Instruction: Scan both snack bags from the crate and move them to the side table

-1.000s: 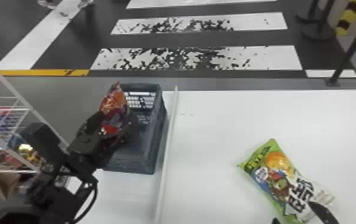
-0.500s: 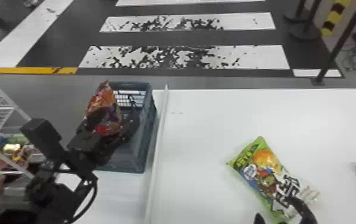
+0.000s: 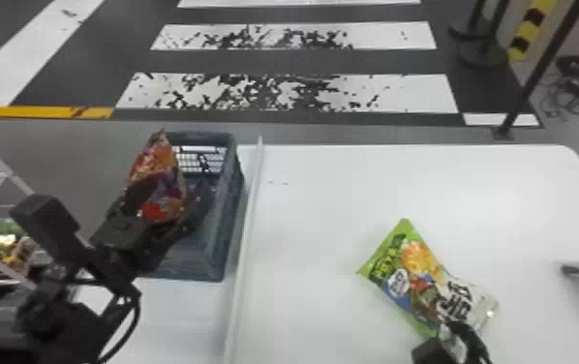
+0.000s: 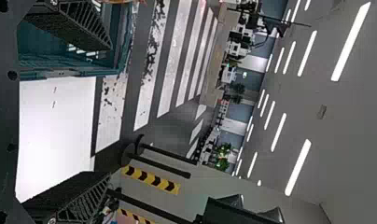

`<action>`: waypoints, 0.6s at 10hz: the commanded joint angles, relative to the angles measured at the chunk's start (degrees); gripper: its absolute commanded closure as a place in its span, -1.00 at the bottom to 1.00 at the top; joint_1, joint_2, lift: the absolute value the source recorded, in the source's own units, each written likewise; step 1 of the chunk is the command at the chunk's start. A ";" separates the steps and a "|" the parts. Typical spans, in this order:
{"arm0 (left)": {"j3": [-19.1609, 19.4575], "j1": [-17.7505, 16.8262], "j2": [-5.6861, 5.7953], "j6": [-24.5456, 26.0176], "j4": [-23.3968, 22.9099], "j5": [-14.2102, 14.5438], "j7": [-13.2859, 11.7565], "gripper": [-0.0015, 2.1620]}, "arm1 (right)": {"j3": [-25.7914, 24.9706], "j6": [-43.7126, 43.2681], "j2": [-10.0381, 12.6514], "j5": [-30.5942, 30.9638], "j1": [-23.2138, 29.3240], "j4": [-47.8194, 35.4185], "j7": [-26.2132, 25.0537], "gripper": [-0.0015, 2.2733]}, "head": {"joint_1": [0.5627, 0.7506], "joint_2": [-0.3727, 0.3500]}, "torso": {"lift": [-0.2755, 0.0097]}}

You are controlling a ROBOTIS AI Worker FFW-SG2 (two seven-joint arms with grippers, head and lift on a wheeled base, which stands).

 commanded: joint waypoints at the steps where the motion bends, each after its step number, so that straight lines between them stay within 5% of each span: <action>1: -0.30 -0.52 -0.18 0.32 0.14 -0.30 -0.08 -0.97 | 0.44 1.10 -0.23 -0.01 -0.14 -0.33 -0.29 0.16 | 0.41 0.18 | 0.73; 2: -0.39 -0.61 -0.45 0.32 0.14 -0.57 -0.08 -0.97 | 0.62 -1.54 -0.23 -0.27 0.39 -1.12 -2.84 0.58 | 0.41 0.16 | 0.73; 3: -0.39 -0.79 -0.53 0.50 0.23 -1.01 -0.08 -0.97 | 0.97 -1.18 -0.23 -0.71 1.18 -3.67 -4.68 0.73 | 0.41 0.16 | 0.73; 6: -0.39 -0.70 -0.80 0.50 0.23 -1.45 -0.16 -0.97 | 0.27 4.62 -0.58 -5.63 2.76 -15.19 -0.55 0.77 | 0.41 0.21 | 0.73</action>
